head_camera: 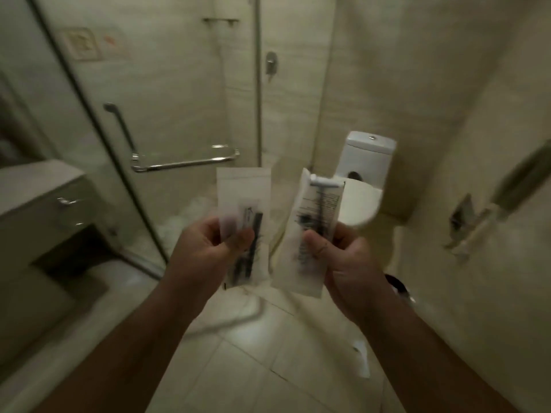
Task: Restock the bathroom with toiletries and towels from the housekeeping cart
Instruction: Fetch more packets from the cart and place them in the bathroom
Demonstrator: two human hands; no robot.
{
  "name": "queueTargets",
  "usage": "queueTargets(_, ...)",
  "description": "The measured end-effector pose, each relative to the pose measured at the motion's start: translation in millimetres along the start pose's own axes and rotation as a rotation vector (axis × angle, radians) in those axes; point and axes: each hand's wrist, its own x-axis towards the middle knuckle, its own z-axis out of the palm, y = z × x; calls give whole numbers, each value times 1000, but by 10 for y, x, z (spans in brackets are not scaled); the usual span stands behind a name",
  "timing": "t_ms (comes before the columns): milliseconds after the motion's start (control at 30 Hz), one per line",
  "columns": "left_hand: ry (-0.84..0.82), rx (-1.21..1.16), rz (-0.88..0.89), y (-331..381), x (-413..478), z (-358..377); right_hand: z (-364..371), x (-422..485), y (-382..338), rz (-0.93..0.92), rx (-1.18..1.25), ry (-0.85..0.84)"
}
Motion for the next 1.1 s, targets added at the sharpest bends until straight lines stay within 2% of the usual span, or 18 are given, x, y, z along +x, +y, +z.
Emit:
queueTargets(300,417,61,0,135,29,-845,1045,897,164,106,11,-426)
queueTargets(633,889,-62,17,274,-454,-1862,2473,1097,544,219,-19,-799)
queueTargets(967,948,-153,39,428,-477,-3042,3820,1121,585,129,-83,-954)
queueTargets(1100,993,-39,79,529,-537,-3491,4366,1099,690,101,-72,-978)
